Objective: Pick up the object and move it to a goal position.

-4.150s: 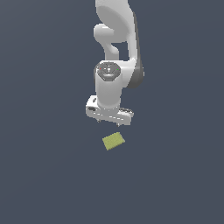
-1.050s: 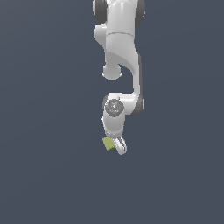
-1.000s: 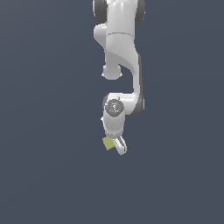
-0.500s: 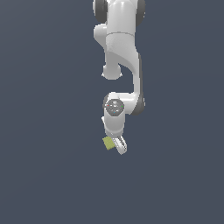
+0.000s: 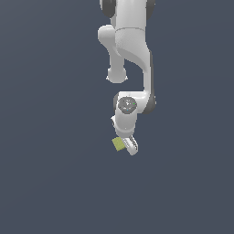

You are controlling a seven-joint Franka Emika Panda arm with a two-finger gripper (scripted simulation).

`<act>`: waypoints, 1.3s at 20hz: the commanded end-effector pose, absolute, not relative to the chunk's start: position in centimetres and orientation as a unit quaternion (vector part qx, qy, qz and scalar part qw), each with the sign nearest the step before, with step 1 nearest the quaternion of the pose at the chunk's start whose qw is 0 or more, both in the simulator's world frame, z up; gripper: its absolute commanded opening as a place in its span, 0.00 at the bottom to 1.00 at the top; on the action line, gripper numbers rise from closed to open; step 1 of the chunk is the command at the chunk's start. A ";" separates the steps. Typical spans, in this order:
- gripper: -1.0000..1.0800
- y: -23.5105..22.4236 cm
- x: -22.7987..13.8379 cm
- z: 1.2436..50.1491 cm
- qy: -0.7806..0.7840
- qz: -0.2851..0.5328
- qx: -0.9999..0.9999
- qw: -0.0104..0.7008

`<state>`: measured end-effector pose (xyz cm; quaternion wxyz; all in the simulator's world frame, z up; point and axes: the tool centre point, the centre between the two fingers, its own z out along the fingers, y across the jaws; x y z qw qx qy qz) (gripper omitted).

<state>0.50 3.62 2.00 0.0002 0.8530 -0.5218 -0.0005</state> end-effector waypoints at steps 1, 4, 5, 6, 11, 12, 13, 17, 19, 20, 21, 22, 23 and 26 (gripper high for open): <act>0.00 4.8 -0.6 2.5 -0.521 0.000 0.853 0.000; 0.00 6.7 -2.4 3.2 -0.521 0.000 0.853 0.000; 0.00 7.4 -3.1 3.4 -0.521 0.000 0.853 0.000; 0.00 8.2 -3.8 3.7 -0.521 0.000 0.853 0.000; 0.00 12.0 -7.5 5.1 -0.521 0.000 0.853 0.000; 0.00 12.7 -8.2 5.3 -0.521 0.000 0.853 0.000; 0.00 13.4 -8.8 5.6 -0.521 0.000 0.853 0.000; 0.00 16.0 -11.2 6.5 -0.521 0.000 0.853 0.000; 0.00 17.1 -12.1 6.9 -0.521 0.000 0.853 0.000; 0.00 17.6 -12.6 7.0 -0.521 0.000 0.853 0.000; 0.00 18.0 -12.9 7.2 -0.521 0.000 0.853 0.000; 0.00 18.4 -13.3 7.3 -0.521 0.000 0.853 0.000; 0.00 18.8 -13.5 7.5 -0.521 0.000 0.853 0.000; 0.00 19.5 -14.1 7.7 -0.521 0.000 0.853 0.000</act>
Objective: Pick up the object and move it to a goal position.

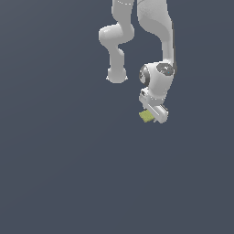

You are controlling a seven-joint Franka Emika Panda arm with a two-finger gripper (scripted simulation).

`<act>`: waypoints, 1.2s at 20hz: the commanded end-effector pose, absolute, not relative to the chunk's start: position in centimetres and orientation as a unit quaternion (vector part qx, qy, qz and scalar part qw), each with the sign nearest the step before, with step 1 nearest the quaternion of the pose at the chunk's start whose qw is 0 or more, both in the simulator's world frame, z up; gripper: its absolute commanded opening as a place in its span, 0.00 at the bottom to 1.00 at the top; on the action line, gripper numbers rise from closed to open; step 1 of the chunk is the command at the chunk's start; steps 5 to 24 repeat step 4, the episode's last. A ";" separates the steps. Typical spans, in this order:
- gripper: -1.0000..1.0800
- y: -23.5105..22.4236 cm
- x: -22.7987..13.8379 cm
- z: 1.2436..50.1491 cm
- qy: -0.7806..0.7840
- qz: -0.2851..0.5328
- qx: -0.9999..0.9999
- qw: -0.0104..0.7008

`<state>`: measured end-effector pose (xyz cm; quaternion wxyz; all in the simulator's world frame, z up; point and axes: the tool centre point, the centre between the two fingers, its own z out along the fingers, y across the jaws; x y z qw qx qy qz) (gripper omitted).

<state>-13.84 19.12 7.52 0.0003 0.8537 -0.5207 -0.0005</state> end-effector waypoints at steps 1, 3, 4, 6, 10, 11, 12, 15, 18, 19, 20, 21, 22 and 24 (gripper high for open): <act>0.00 19.6 -14.2 7.8 -0.521 0.000 0.853 0.000; 0.00 19.8 -14.3 7.8 -0.521 0.000 0.853 0.000; 0.00 19.8 -14.3 7.8 -0.521 0.000 0.853 0.000; 0.00 19.8 -14.3 7.8 -0.521 0.000 0.853 0.000; 0.00 19.8 -14.3 7.8 -0.521 0.000 0.853 0.000; 0.00 19.8 -14.3 7.8 -0.521 0.000 0.853 0.000; 0.00 19.8 -14.3 7.8 -0.521 0.000 0.853 0.000; 0.00 19.8 -14.3 7.8 -0.521 0.000 0.853 0.000; 0.00 19.8 -14.3 7.8 -0.521 0.000 0.853 0.000; 0.00 19.8 -14.3 7.8 -0.521 0.000 0.853 0.000; 0.00 19.8 -14.3 7.8 -0.521 0.000 0.853 0.000; 0.00 19.8 -14.3 7.8 -0.521 0.000 0.853 0.000; 0.00 19.8 -14.3 7.8 -0.521 0.000 0.853 0.000; 0.00 19.8 -14.3 7.8 -0.521 0.000 0.853 0.000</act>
